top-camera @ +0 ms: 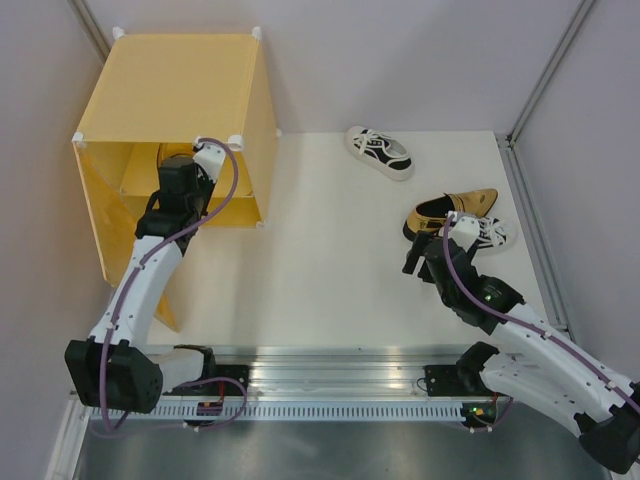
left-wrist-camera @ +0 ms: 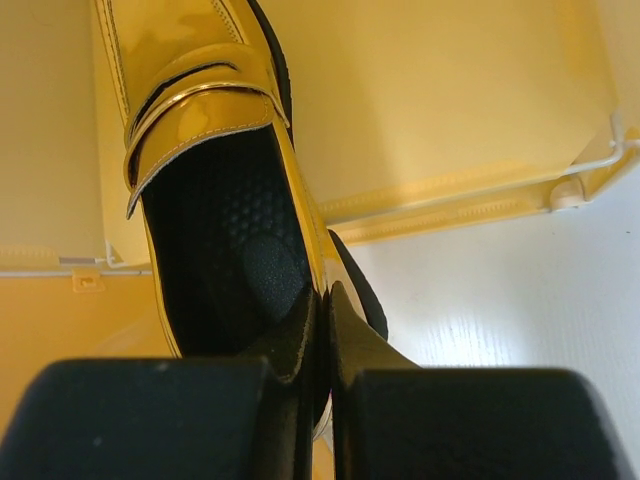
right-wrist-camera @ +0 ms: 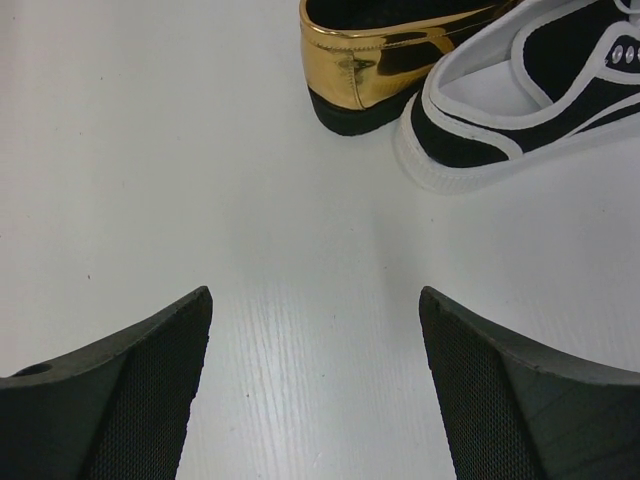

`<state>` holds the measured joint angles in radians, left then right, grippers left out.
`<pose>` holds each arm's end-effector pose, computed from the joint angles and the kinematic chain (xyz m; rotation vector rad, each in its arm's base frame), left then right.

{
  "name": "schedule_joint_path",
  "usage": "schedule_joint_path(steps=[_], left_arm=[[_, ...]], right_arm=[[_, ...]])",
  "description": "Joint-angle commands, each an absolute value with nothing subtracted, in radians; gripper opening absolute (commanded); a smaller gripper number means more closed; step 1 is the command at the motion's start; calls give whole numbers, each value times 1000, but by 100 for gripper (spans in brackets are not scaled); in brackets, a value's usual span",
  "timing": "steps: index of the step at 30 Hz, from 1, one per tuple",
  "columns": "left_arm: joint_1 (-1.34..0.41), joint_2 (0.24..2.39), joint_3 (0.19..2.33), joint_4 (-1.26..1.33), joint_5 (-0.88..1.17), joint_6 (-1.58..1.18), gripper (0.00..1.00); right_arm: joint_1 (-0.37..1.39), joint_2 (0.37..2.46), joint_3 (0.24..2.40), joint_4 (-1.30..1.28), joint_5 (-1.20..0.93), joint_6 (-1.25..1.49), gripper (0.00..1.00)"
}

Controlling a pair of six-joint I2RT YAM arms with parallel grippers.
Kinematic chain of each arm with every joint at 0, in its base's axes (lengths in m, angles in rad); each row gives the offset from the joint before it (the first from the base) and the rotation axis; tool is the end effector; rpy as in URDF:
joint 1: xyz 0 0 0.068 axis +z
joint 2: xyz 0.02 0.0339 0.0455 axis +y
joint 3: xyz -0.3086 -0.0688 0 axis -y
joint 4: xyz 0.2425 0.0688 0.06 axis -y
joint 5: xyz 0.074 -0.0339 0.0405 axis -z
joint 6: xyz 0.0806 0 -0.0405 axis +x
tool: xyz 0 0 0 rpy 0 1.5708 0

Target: Place and organize the shoes in the shoe cabinet

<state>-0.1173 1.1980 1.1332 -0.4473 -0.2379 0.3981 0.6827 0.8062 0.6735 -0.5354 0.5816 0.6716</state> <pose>0.2865 -0.0146 0.3704 0.3911 2.0572 0.4182 0.1564 0.0701 0.2760 0.2925 2.0981 0.1477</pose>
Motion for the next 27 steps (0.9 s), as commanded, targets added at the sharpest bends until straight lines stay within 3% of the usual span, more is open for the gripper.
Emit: schedule_joint_path(steps=[1, 16, 27], left_arm=[[-101, 1157, 1109, -186, -195, 555, 2], [-78, 1229, 1157, -107, -183, 655, 7], [-75, 1249, 1147, -78, -189, 624, 20]], right_arm=[[681, 807, 713, -535, 558, 655, 88], [681, 838, 715, -532, 515, 660, 88], [681, 862, 710, -528, 489, 661, 88]])
